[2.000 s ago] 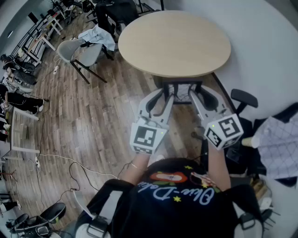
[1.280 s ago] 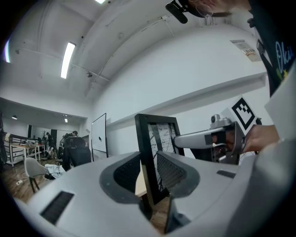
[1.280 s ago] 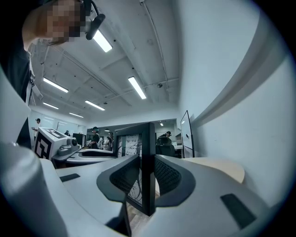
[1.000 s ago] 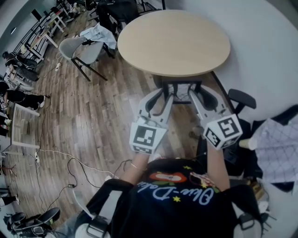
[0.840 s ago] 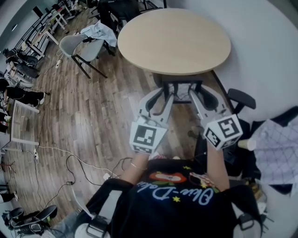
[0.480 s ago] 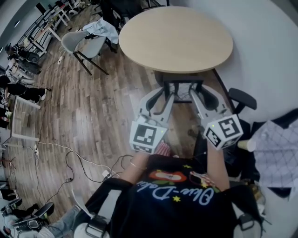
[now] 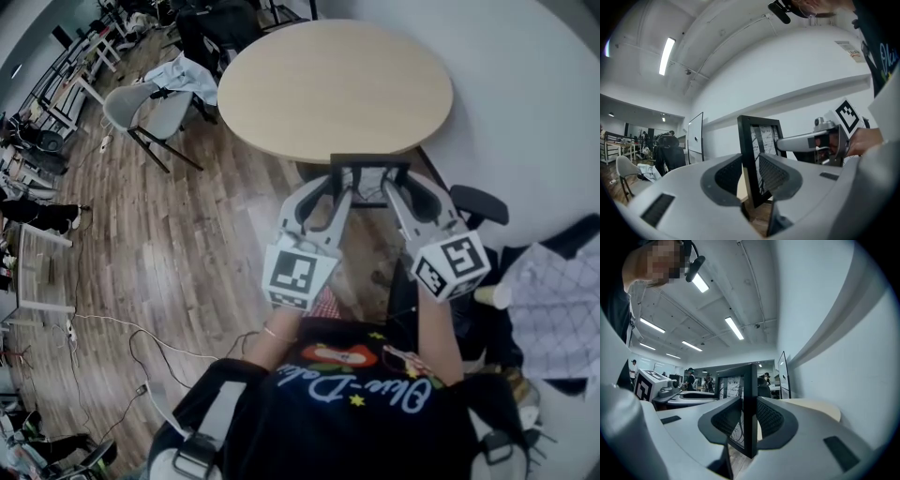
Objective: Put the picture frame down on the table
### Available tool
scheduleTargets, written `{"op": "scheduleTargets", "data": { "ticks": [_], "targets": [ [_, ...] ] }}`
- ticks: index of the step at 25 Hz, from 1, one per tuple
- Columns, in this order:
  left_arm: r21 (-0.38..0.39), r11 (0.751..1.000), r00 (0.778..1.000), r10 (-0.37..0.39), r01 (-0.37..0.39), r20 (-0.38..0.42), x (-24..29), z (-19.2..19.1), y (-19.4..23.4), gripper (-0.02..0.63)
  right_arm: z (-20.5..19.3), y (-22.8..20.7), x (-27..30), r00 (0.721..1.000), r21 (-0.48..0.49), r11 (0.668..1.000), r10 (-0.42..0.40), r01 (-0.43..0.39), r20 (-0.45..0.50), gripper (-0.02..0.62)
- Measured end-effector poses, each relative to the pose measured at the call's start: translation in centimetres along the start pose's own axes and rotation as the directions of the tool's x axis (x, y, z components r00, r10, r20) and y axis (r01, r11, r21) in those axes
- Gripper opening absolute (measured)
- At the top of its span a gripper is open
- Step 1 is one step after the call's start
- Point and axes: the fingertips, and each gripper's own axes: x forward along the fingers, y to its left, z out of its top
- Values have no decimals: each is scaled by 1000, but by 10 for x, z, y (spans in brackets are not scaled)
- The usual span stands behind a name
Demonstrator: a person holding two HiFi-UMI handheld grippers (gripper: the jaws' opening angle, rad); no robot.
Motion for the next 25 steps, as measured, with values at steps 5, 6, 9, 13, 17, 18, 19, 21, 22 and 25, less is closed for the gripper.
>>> {"op": "scheduleTargets", "data": {
  "ticks": [5, 6, 9, 13, 17, 18, 19, 21, 22, 25],
  "targets": [
    [-22, 999, 1000, -26, 26, 2, 26, -5, 16, 101, -4, -19, 22, 1000, 6, 1000, -27, 27, -7, 74],
    [-22, 999, 999, -33, 33, 2, 32, -5, 22, 101, -3, -23, 29, 999, 7, 999, -33, 33, -10, 74],
    [-7, 999, 999, -54, 54, 8, 48, -5, 38, 101, -1, -33, 47, 999, 8, 999, -51, 51, -14, 74],
    [-10, 998, 998, -70, 70, 9, 64, -5, 54, 101, 2, -43, 66, 998, 16, 998, -68, 68, -17, 74],
    [-36, 997, 997, -69, 70, 20, 72, -2, 75, 101, 6, -45, 88, 997, 19, 997, -71, 72, -21, 74],
    [-37, 997, 997, -70, 71, 21, 75, -2, 80, 101, 6, -46, 93, 997, 19, 997, -72, 73, -23, 74],
    [-37, 997, 997, -71, 72, 22, 77, -3, 85, 101, 6, -46, 98, 997, 18, 997, -73, 74, -25, 74],
    [-37, 996, 997, -75, 76, 24, 80, -4, 93, 101, 7, -48, 107, 997, 14, 997, -76, 77, -31, 74],
    [-33, 996, 997, -77, 78, 24, 82, -5, 97, 101, 7, -48, 112, 996, 12, 997, -77, 78, -33, 74],
    [-44, 996, 996, -78, 80, 31, 87, -6, 112, 101, 7, -48, 127, 996, 7, 997, -80, 80, -39, 74]
  ]
}}
